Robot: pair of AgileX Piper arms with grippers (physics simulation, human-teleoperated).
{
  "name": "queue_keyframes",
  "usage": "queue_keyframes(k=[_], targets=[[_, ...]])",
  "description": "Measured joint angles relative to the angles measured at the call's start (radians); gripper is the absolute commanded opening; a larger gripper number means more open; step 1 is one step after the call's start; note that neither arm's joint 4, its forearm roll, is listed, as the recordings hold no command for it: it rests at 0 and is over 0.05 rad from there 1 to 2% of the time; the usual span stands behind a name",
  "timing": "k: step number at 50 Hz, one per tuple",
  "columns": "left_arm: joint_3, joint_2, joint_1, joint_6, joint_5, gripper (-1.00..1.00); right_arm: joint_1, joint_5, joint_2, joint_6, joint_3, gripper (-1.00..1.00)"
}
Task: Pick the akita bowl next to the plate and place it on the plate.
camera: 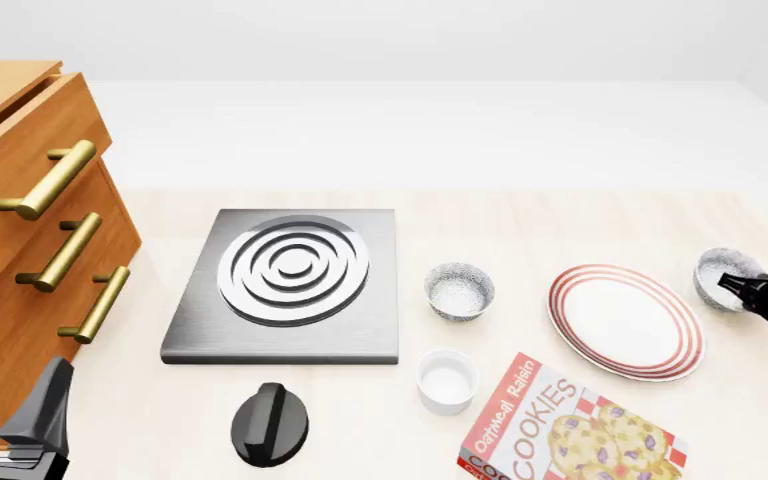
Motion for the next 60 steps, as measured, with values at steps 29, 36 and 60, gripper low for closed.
queue_keyframes(k=[29, 36, 60], targets=[[0.0, 0.0, 0.0, 0.0, 0.0, 1.0, 0.01, 0.066, -0.092, 0.034, 0.014, -1.0], [0.0, 0.0, 0.0, 0.0, 0.0, 1.0, 0.012, 0.081, -0.121, 0.041, 0.025, -1.0], [0.0, 0.0, 0.0, 0.0, 0.0, 1.0, 0.027, 0.127, -0.204, 0.065, 0.051, -1.0]])
